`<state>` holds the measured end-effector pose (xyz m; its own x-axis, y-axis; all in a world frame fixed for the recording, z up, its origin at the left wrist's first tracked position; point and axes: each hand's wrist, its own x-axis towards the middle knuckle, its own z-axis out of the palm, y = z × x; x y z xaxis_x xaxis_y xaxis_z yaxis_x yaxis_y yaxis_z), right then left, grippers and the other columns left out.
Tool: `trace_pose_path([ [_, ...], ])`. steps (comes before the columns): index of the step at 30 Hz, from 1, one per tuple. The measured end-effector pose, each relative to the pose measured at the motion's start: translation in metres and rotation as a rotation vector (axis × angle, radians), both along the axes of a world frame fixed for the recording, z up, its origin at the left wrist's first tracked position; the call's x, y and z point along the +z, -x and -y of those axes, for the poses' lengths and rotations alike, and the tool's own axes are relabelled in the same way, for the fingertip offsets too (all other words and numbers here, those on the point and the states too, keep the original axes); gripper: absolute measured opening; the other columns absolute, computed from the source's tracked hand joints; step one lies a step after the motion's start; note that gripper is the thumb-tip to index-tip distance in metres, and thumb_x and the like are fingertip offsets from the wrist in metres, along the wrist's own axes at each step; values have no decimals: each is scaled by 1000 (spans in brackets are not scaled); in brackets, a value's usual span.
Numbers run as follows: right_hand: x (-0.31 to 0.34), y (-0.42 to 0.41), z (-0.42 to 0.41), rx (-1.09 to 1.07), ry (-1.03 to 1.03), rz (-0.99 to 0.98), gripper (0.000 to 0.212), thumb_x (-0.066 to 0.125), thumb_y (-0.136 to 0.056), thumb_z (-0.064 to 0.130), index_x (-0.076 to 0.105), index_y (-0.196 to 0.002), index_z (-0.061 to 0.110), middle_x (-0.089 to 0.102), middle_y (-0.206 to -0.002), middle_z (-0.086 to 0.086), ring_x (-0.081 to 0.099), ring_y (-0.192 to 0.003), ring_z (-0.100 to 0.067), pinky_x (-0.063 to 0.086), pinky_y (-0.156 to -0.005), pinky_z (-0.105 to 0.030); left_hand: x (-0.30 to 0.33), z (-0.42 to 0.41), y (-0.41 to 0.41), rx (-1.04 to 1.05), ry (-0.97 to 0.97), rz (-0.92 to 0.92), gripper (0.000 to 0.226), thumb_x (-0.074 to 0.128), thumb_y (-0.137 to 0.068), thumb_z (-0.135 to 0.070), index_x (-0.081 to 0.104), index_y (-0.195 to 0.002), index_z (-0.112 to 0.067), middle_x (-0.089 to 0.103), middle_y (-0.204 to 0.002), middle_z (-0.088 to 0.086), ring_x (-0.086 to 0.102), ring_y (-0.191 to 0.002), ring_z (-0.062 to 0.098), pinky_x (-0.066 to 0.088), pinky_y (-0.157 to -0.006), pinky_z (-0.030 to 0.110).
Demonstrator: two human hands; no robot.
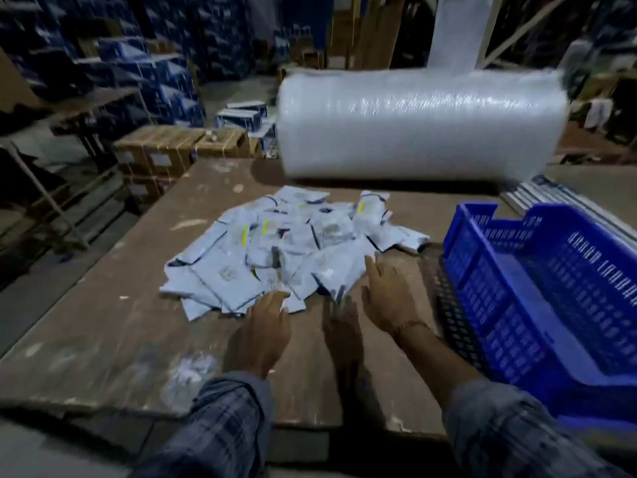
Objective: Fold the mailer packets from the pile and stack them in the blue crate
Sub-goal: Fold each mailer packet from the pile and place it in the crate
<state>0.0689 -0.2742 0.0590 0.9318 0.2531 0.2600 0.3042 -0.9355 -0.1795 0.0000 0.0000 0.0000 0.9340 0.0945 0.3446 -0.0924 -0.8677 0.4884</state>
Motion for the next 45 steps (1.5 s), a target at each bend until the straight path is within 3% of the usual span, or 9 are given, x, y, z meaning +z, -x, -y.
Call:
trace_pose_path([
  [6, -57, 13, -7, -4, 163, -289, 67, 45, -103, 25, 19, -163, 7, 27, -167, -17, 37, -146, -32, 34, -119, -43, -69, -28, 20, 70, -148, -471, 94, 5, -95, -70, 38, -162, -13, 39, -165, 13, 38, -150, 36, 29, -124, 50],
  [14, -60, -8, -42, -2, 166, -340, 66, 50, -101, 32, 24, -159, 11, 30, -164, -20, 46, -138, -37, 42, -109, -46, -57, -16, 2, 67, -59, -761, 125, 60, -87, -80, -14, -168, -18, -22, -175, 3, -17, -162, 28, 1, -128, 57],
  [19, -59, -31, -65, 64, 298, -326, 71, 50, -100, 24, 19, -164, 21, 14, -168, -26, 51, -131, -46, 48, -101, -50, -50, -15, -11, 65, -33, -815, 131, 74, -83, -71, -12, -168, -18, -22, -175, 6, -18, -161, 32, 3, -127, 61],
  [23, -51, -40, -83, 111, 383, -333, 47, 48, -102, 20, 46, -148, 25, -1, -170, -26, 46, -135, -39, 43, -101, -43, -50, -13, -14, 79, -98, -803, 130, 74, -83, -71, -8, -169, -17, -17, -176, 8, -12, -163, 33, 9, -127, 61],
  [26, -59, -42, -91, 91, 386, -398, 42, 62, -95, 25, 52, -136, 21, -11, -169, -27, 44, -136, -36, 44, -100, -44, -51, -11, -16, 90, -120, -799, 128, 74, -84, -70, -6, -169, -17, -15, -177, 8, -10, -163, 34, 12, -127, 60],
  [30, -83, -49, -96, 75, 387, -447, 59, 67, -90, 28, 43, -144, 24, -20, -167, -26, 50, -133, -44, 49, -95, -47, -55, -13, -14, 74, -122, -790, 128, 71, -85, -72, -7, -169, -17, -16, -176, 7, -11, -163, 34, 12, -127, 61],
  [35, -96, -53, -97, 37, 395, -393, 61, 44, -106, 29, 23, -163, 29, -21, -168, -24, 56, -123, -44, 49, -99, -48, -57, -19, -7, 48, -123, -768, 125, 65, -87, -75, -11, -168, -17, -22, -175, 8, -16, -162, 33, 7, -127, 60],
  [38, -98, -59, -95, 36, 403, -427, 68, 45, -106, 40, 12, -165, 36, -28, -166, -22, 56, -123, -45, 49, -102, -48, -61, -20, -8, 29, -102, -766, 125, 64, -88, -76, -12, -168, -17, -24, -174, 8, -20, -161, 34, 4, -127, 62],
  [45, -103, -62, -98, -49, 392, -353, 82, 46, -105, 46, 0, -166, 20, -26, -166, -26, 51, -133, -44, 44, -107, -49, -69, -23, -6, 25, -73, -744, 127, 62, -85, -80, -14, -168, -19, -28, -174, 5, -23, -161, 30, 0, -127, 61],
])
